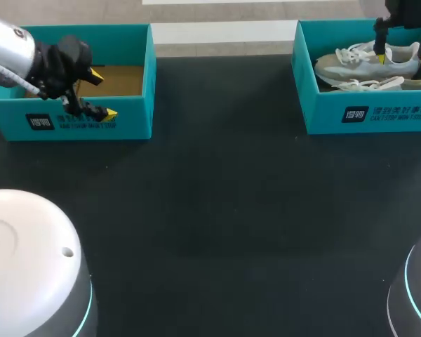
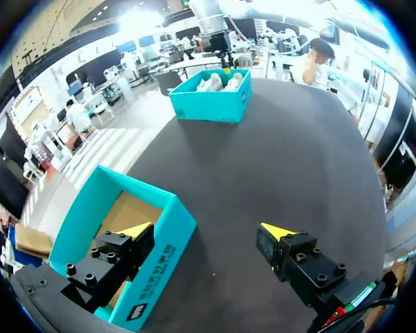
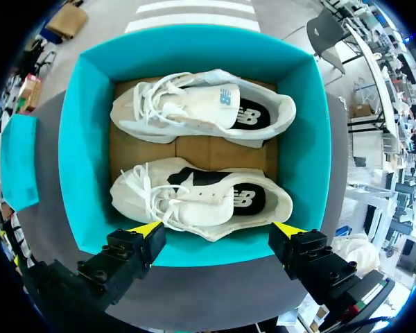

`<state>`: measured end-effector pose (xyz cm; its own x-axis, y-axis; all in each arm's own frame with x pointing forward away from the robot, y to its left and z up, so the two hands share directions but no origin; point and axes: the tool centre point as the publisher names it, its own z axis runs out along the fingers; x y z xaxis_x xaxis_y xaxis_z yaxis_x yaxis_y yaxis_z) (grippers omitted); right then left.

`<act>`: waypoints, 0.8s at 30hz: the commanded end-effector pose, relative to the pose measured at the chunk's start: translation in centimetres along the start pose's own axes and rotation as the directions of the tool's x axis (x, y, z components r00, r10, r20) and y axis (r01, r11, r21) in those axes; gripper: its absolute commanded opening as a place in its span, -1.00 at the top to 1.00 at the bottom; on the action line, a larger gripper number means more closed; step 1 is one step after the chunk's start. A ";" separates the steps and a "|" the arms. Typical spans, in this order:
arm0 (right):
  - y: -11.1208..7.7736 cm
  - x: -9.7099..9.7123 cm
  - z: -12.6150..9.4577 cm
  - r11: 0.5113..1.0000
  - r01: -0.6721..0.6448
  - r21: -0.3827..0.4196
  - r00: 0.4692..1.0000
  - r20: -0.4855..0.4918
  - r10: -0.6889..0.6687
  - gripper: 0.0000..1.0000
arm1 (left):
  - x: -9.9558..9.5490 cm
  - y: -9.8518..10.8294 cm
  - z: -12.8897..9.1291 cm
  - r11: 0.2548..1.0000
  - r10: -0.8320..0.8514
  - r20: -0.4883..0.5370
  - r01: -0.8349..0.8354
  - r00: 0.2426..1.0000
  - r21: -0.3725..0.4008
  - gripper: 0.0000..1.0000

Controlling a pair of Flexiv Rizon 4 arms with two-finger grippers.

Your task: Take the shoe out of the shoebox, open the shoe tongue, remove and reinsert the insole, then place the shoe into the shoebox

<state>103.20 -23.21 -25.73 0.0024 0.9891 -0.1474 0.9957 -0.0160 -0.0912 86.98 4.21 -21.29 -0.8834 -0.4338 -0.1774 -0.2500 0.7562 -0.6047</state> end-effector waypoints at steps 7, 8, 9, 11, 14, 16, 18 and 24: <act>-0.4 -0.1 0.1 1.000 0.000 -0.009 1.000 -0.002 0.000 -1.00 | 0.2 -0.1 -0.1 0.951 -0.244 0.115 0.261 0.963 -0.167 -1.00; -0.6 0.0 0.0 1.000 -0.001 -0.004 1.000 0.003 0.001 -1.00 | -0.2 0.1 -0.1 0.941 -0.278 0.121 0.296 0.953 -0.166 -1.00; -1.0 0.1 0.1 1.000 0.000 0.008 1.000 0.004 0.000 -1.00 | -0.5 0.2 -0.2 0.926 -0.312 0.137 0.333 0.940 -0.177 -1.00; -1.9 0.3 0.0 1.000 -0.015 0.001 1.000 0.006 0.015 -1.00 | -1.2 0.5 -0.1 0.899 -0.376 0.128 0.395 0.918 -0.191 -1.00; -3.5 0.5 -0.2 0.999 -0.042 -0.021 0.999 0.012 0.042 -1.00 | -2.1 1.2 0.3 0.856 -0.451 0.157 0.476 0.879 -0.203 -1.00; -4.6 0.7 -0.3 0.998 -0.058 -0.035 0.998 -0.003 0.058 -1.00 | -2.4 1.7 0.6 0.828 -0.492 0.163 0.518 0.855 -0.214 -1.00; -5.6 0.8 -0.4 0.996 -0.073 -0.046 0.997 -0.029 0.071 -1.00 | -2.8 2.3 1.1 0.803 -0.521 0.187 0.553 0.833 -0.224 -1.00; -8.5 1.0 -0.5 0.989 -0.133 -0.064 0.989 -0.078 0.128 -1.00 | -4.7 3.6 1.2 0.707 -0.611 0.248 0.659 0.751 -0.256 -1.00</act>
<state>97.65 -21.81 -24.84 0.1302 0.9866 -0.0980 0.9854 -0.1397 -0.0978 89.77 8.47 -23.53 -0.4376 -0.8978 0.0489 -0.8222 0.3775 -0.4261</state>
